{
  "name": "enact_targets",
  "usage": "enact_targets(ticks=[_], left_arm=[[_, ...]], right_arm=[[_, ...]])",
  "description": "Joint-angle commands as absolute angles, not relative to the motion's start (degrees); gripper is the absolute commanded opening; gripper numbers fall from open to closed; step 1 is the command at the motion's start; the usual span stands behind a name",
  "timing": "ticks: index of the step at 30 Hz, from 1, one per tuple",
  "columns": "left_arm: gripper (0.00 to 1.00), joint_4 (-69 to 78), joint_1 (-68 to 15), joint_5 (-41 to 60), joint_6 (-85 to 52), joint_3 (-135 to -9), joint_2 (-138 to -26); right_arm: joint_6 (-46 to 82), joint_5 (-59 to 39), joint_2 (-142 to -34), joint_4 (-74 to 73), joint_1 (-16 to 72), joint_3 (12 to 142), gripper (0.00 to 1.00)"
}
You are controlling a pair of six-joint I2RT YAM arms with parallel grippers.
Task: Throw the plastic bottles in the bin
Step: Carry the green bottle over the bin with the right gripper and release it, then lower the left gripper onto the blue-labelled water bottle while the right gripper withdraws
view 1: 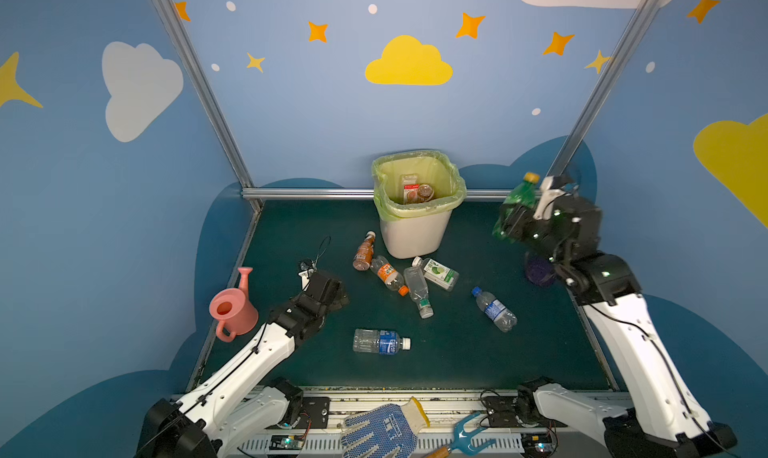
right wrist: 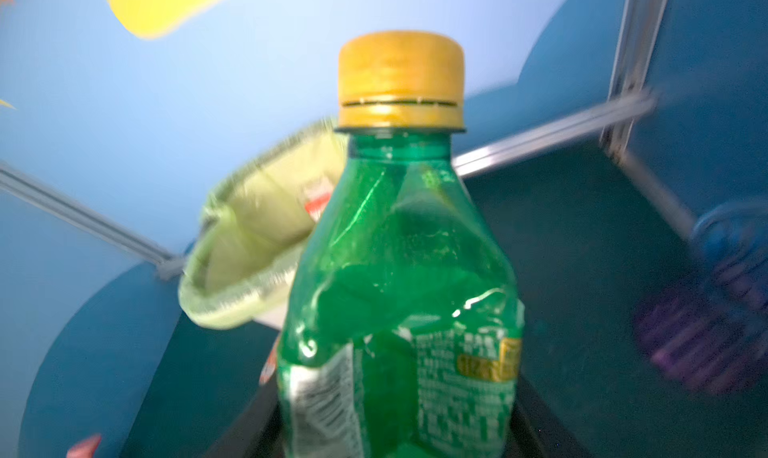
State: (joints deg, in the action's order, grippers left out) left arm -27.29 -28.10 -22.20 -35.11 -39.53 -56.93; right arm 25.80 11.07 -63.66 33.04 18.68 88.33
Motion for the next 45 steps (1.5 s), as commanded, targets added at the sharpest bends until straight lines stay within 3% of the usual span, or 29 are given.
enact_targets(ticks=[1,6,10,13,16,18,22,23,28,34,45], left_arm=[[1.00,-25.89,-27.33,-20.99,-34.33,-39.53,-57.93],[1.00,-25.34,-27.31,-19.48,-34.87,-39.03,-58.42],[1.00,-24.88,-27.26,-18.72,-35.07,-38.78,-58.79],[1.00,-24.98,-27.32,-18.65,-35.04,-39.17,-59.19],[1.00,-27.59,-27.25,-18.05,-35.58,-40.45,-59.26],[1.00,-28.15,-27.26,-17.39,-34.70,-40.52,-59.14],[1.00,-28.14,-27.26,-16.77,-31.42,-40.53,-58.74],[1.00,-28.13,-27.35,-16.55,-30.89,-40.61,-58.61],[1.00,-26.39,-27.60,-14.69,-29.23,-40.52,-57.49],[1.00,-26.82,-29.52,-13.80,-25.39,-41.22,-56.70],[1.00,-33.07,-43.04,-13.02,-9.57,-45.88,-60.01]], right_arm=[[17.07,7.13,-65.96,29.23,17.27,97.09,0.57],[20.56,-2.00,-76.01,21.58,17.14,105.04,0.57],[26.16,-14.33,-94.66,21.39,18.84,115.79,0.59],[21.42,-20.64,-116.50,41.48,21.37,145.99,0.69],[21.15,-16.19,-133.37,58.10,20.73,180.48,0.81],[23.07,-16.24,-127.57,52.66,19.54,172.26,0.85],[21.22,-9.45,-103.42,27.76,20.82,134.58,0.94],[21.23,-8.77,-100.13,25.27,20.86,130.59,0.94],[19.63,-6.87,-91.57,27.09,20.74,125.43,0.96],[21.18,-6.49,-81.65,23.57,17.16,110.19,0.97],[30.77,-6.11,-63.16,20.81,8.94,70.56,0.98]])
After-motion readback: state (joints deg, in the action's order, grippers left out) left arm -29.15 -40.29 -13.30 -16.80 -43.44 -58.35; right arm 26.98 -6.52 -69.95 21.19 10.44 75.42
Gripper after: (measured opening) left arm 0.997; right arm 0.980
